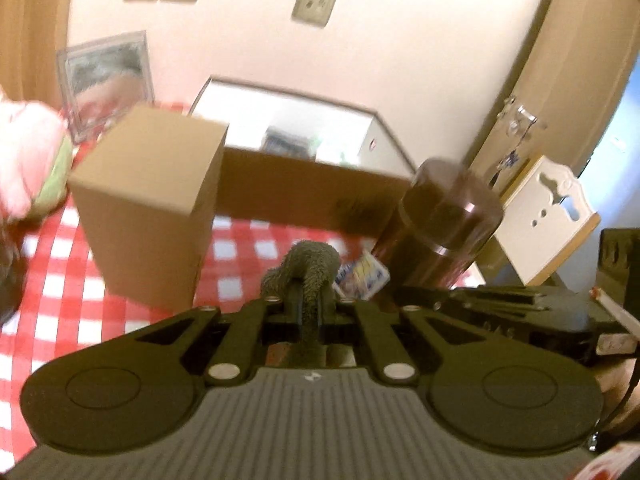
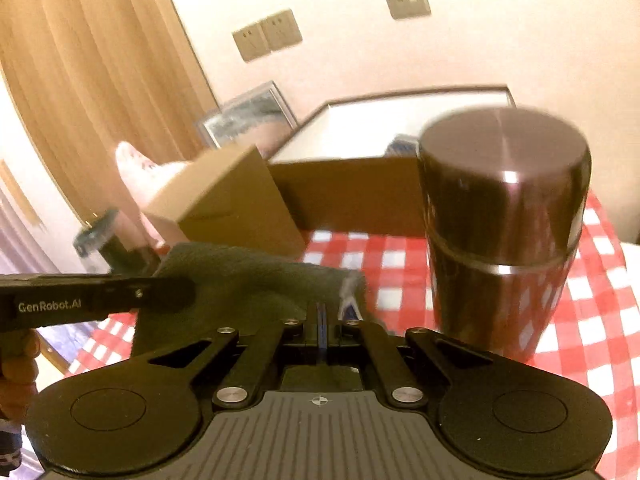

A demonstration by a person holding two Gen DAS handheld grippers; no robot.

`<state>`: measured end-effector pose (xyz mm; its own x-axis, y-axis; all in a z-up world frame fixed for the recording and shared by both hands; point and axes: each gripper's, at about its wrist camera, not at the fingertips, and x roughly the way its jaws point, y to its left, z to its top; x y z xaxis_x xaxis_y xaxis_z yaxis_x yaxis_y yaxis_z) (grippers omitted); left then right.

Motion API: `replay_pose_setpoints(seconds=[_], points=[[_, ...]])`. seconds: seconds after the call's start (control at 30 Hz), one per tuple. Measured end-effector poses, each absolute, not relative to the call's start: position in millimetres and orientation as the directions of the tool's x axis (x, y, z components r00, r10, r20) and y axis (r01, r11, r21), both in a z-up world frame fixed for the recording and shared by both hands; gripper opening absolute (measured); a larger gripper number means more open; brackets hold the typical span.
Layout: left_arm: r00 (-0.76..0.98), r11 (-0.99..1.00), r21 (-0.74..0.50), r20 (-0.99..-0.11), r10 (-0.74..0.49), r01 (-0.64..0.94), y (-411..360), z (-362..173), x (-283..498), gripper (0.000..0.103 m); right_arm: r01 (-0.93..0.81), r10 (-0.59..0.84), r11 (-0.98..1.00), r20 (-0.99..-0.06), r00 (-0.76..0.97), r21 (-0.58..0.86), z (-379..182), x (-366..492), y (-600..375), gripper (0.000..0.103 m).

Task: Organize soft objects
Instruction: 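Lift the green cloth with the left tool while the right grasps the card packets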

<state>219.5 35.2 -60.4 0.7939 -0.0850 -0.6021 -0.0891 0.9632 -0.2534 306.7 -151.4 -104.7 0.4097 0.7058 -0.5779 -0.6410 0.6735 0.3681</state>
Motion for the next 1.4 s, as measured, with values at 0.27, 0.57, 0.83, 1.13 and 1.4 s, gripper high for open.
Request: replay_pose_setpoints(seconds=[0.27,0.57,0.83,1.13,1.4], points=[[0.757,0.954,-0.264,-0.65,-0.07,-0.139,38.0,-75.4,227.7,0.005,-0.628,0.686,0.685,-0.618,0.384,0.37,-110.0,307.9,-148.3,0.001],[0.717,0.947,-0.249,-0.697,-0.03,-0.202,51.7,-94.9,222.6,0.005,-0.559,0.557,0.774,-0.74,0.378,0.298,-161.8,301.7,-167.2,0.064],[0.693,0.936,-0.245,-0.721,-0.001,-0.254,64.9,-104.9,218.7,0.005,-0.647,0.539,0.734,-0.758,0.368,0.208,-197.2,308.2,-151.4,0.071],[0.681,0.932,-0.249,-0.732,-0.003,-0.263,65.8,-110.7,219.3,0.005,-0.745,0.529,0.665,-0.741,0.413,0.06,-209.2,307.5,-122.8,0.051],[0.682,0.932,-0.25,-0.731,-0.004,-0.263,66.1,-110.2,218.4,0.005,-0.743,0.525,0.666,-0.746,0.409,0.061,-207.2,306.2,-120.6,0.039]])
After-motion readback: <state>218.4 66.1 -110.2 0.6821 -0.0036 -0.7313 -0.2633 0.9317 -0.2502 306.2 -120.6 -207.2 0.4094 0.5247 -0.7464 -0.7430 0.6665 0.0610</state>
